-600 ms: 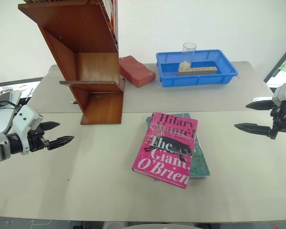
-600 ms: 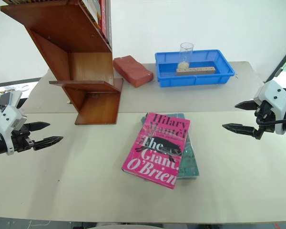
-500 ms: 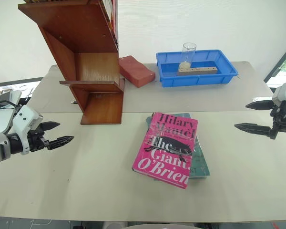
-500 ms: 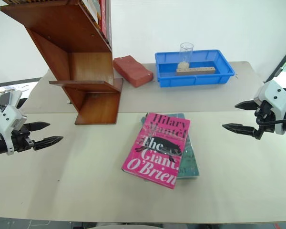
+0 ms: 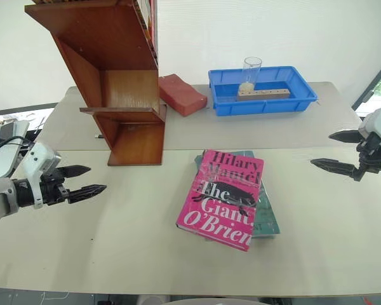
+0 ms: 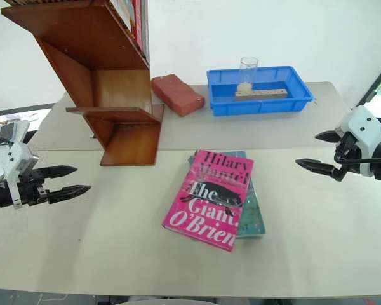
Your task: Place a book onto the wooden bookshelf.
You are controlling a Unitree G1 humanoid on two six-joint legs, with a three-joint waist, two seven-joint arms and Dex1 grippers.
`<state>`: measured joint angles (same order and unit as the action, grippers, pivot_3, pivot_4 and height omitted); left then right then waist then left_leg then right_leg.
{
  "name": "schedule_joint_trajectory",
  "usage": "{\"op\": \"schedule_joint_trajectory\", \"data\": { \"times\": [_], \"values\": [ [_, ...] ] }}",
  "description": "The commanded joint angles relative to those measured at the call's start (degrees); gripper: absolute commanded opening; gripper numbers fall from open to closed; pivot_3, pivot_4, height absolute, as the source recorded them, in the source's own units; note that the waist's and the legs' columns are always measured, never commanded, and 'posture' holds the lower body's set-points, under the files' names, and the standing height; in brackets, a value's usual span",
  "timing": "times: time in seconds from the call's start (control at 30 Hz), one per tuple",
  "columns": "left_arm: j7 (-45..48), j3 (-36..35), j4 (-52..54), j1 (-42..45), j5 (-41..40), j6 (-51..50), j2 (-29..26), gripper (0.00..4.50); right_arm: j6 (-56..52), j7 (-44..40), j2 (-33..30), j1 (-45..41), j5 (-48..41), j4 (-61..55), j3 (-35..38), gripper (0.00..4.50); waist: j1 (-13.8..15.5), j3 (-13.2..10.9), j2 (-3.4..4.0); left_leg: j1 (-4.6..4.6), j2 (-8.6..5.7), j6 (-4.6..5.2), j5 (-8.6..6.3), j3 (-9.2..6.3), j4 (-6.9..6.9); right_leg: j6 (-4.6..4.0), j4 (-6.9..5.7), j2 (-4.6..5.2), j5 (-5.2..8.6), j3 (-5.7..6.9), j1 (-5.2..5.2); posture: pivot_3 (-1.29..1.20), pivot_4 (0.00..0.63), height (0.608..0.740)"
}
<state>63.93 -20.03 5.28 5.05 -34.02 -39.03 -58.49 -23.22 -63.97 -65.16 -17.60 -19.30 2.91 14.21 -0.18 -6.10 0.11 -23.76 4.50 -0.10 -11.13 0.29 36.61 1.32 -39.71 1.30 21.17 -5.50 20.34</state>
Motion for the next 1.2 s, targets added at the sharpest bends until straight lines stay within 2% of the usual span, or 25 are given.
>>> {"op": "schedule_joint_trajectory", "data": {
  "times": [0.03, 0.13, 0.17, 0.2, 0.4, 0.43, 0.83, 1.03, 1.2],
  "values": [
    [-0.45, 1.68, 4.42, 4.55, -7.83, -7.8, 2.62, 4.5, 2.65, 0.78, 0.49, -0.31, 0.67, -1.72, 0.9, 3.94, 0.12, 0.01, 0.01, 0.0, 0.0, 0.0, 0.0, 0.0, 0.01, 0.01, 0.0, 0.0, 0.0, 0.0, -0.02, 0.0, 0.15, 0.649],
    [-4.18, 4.63, 4.25, 8.63, -13.16, -14.83, 9.67, 4.5, 4.59, 2.19, 2.21, 1.95, 3.14, -4.04, -1.81, 2.96, 0.38, 0.04, 0.07, 0.02, -0.03, 0.0, 0.0, 0.0, 0.09, 0.07, -0.01, 0.0, 0.0, 0.0, -0.09, 0.0, 0.15, 0.649],
    [-5.28, 6.22, 3.3, 9.65, -13.61, -16.16, 12.26, 4.5, 4.61, 2.7, 3.01, 2.53, 3.63, -5.05, -2.77, 2.96, 0.33, 0.04, 0.06, 0.01, -0.03, 0.0, 0.0, -0.01, 0.09, 0.09, 0.0, -0.01, -0.01, -0.01, -0.11, 0.0, 0.15, 0.649],
    [-5.93, 7.45, 2.49, 10.23, -13.65, -16.82, 13.96, 4.5, 4.54, 3.02, 3.65, 2.86, 3.87, -5.78, -3.48, 2.23, 0.23, 0.04, 0.03, 0.0, -0.02, 0.0, 0.0, -0.01, 0.09, 0.09, -0.03, -0.02, -0.01, -0.02, -0.1, 0.0, 0.15, 0.649],
    [-10.47, 12.27, -5.93, 15.22, -13.82, -20.2, 26.15, 4.5, 7.21, 4.17, 7.01, 3.62, 8.41, -6.48, -9.62, 0.22, 0.23, 0.07, -0.01, -0.11, -0.06, 0.01, 0.01, -0.09, 0.18, 0.15, -0.06, -0.06, -0.1, -0.03, -0.3, 0.0, 0.15, 0.649],
    [-10.95, 12.82, -7.29, 15.92, -13.61, -20.54, 27.67, 4.5, 7.58, 4.02, 7.34, 3.64, 8.92, -6.27, -10.43, 0.03, 0.25, 0.07, -0.02, -0.1, -0.07, 0.02, 0.01, -0.1, 0.18, 0.14, -0.05, -0.06, -0.12, -0.03, -0.33, 0.0, 0.15, 0.649],
    [-17.28, 14.54, -15.4, 18.14, -14.1, -25.59, 42.18, 4.5, 8.06, 1.74, 13.84, -0.64, 9.29, -5.32, -17.12, 0.03, 0.16, 0.08, -0.05, -0.1, -0.12, 0.01, 0.02, -0.17, 0.2, 0.11, 0.03, -0.05, -0.2, -0.02, -0.41, 0.0, 0.15, 0.649],
    [-21.77, 11.93, -16.67, 18.15, -14.74, -25.73, 47.02, 4.5, 6.94, 2.04, 18.97, -1.87, 9.01, -7.81, -20.8, 0.03, 0.22, 0.08, -0.05, 0.01, -0.15, 0.0, 0.02, -0.24, 0.21, 0.01, 0.18, -0.05, -0.27, 0.0, -0.67, 0.0, 0.15, 0.649],
    [-23.66, 9.79, -12.61, 15.37, -17.29, -28.57, 47.79, 4.5, 5.1, 2.22, 21.05, -2.72, 8.7, -9.87, -21.94, 0.03, 0.08, 0.09, -0.05, 0.07, -0.15, -0.01, 0.02, -0.3, 0.19, 0.02, 0.3, -0.05, -0.27, 0.03, -0.8, 0.0, 0.15, 0.649]
  ]
}}
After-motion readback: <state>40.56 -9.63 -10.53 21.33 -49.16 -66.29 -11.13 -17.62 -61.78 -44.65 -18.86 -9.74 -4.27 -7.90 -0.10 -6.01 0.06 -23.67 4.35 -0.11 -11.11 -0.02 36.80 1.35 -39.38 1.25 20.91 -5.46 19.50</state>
